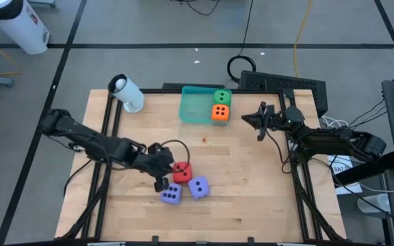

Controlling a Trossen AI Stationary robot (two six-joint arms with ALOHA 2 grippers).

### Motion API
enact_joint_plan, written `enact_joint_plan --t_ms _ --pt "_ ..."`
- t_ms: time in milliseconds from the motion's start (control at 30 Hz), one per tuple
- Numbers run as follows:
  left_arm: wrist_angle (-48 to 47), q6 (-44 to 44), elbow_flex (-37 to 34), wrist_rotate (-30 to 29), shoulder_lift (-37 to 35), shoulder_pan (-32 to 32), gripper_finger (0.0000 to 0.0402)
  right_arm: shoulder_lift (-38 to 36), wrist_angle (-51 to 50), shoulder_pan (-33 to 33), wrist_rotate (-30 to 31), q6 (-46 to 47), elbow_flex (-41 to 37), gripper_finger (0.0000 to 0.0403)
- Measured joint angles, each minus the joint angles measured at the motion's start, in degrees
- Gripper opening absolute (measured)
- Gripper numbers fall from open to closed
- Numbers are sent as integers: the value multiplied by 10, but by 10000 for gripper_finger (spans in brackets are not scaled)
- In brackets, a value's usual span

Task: Pick & Place Dice
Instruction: Put the left large violet die into the blue bin

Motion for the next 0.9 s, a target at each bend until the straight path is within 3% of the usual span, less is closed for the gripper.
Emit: enact_joint_plan --t_ms 333,633,900 --pt "-27 18 76 134 85 -40 217 0 0 0 0 14 0 0" --pt "-31 13 76 146 118 -40 383 0 -31 0 0 11 0 0" --pt "-80 46 76 154 150 -39 394 0 -36 0 1 10 0 0"
